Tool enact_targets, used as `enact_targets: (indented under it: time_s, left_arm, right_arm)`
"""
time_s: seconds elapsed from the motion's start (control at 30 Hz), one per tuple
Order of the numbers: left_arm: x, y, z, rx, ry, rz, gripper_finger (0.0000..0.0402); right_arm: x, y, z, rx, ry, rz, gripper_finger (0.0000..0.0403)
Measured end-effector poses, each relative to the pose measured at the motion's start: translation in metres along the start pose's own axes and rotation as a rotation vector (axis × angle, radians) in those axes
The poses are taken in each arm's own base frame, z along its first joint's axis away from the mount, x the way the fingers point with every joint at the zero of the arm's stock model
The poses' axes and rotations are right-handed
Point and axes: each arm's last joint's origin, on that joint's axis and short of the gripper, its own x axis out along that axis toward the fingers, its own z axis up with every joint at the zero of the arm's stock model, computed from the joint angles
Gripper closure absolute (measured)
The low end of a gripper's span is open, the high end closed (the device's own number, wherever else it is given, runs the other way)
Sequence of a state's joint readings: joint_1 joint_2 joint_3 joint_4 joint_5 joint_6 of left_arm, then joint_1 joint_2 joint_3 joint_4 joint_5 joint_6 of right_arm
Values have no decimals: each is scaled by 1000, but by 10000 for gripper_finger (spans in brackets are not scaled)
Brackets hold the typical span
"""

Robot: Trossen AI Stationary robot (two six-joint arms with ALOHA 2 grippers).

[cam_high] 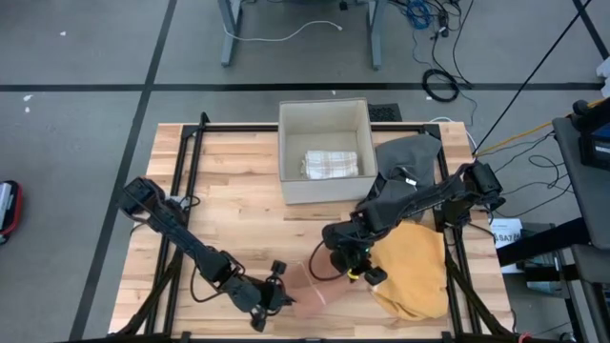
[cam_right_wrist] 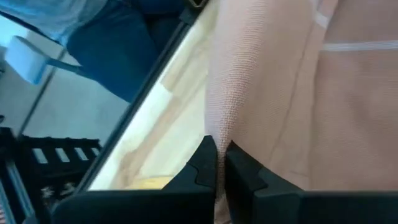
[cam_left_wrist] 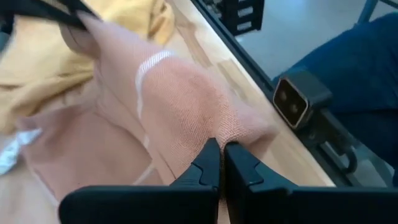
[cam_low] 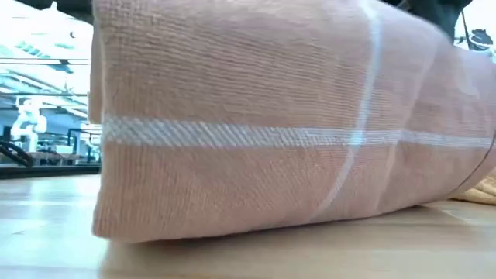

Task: Fold towel
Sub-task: Fold the light brown towel

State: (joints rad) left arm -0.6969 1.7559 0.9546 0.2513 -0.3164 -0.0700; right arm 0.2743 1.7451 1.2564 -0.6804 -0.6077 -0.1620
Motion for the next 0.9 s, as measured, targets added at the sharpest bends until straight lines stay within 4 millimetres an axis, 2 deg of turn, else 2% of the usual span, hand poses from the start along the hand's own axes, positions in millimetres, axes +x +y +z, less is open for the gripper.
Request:
enact_targets:
  time_s: [0.23, 0.5, 0.7, 0.9]
  left_arm:
    - [-1, 1, 0, -63, 2, 53, 399]
    - [0, 6, 1, -117, -10, 107, 399]
    - [2, 13, 2, -198, -24, 124, 399]
    - [3, 17, 2, -230, -24, 134, 399]
  right_arm:
    - [-14, -15, 2, -7, -26, -69, 398]
    - [-21, -28, 0, -32, -4, -226, 390]
    - [-26, -35, -2, -30, 1, -292, 358]
    - [-26, -37, -1, -90, 33, -394, 286]
